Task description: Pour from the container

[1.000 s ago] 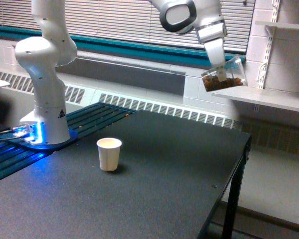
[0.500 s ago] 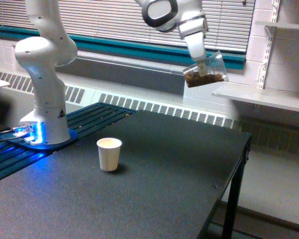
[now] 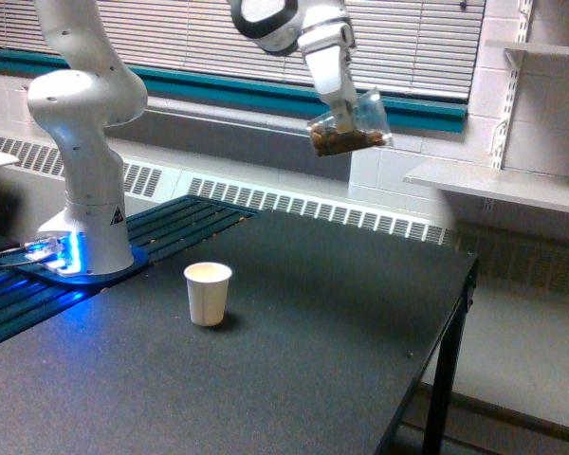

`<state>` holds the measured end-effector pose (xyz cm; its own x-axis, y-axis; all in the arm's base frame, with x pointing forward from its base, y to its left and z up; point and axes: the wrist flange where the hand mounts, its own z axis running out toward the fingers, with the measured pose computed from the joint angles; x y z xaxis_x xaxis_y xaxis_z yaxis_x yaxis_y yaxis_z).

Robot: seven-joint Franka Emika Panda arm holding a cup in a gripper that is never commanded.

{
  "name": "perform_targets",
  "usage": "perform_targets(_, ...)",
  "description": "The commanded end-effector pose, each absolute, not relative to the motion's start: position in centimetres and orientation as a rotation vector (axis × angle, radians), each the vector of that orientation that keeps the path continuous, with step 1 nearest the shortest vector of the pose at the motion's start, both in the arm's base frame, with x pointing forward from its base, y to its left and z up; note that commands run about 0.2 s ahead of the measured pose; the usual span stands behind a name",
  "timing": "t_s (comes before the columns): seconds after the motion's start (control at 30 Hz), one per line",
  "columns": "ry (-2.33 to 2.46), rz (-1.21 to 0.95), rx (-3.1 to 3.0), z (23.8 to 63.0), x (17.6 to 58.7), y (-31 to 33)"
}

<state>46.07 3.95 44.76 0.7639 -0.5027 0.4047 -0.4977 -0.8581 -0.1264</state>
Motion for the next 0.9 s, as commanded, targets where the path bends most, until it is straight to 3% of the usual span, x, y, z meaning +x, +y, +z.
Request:
perform_targets(0.03,0.886,-0.684,-2.933,45.1,44.0,3.4)
perform_targets(0.9,0.938,-0.665,-2.978,46.8,37.2,2.0)
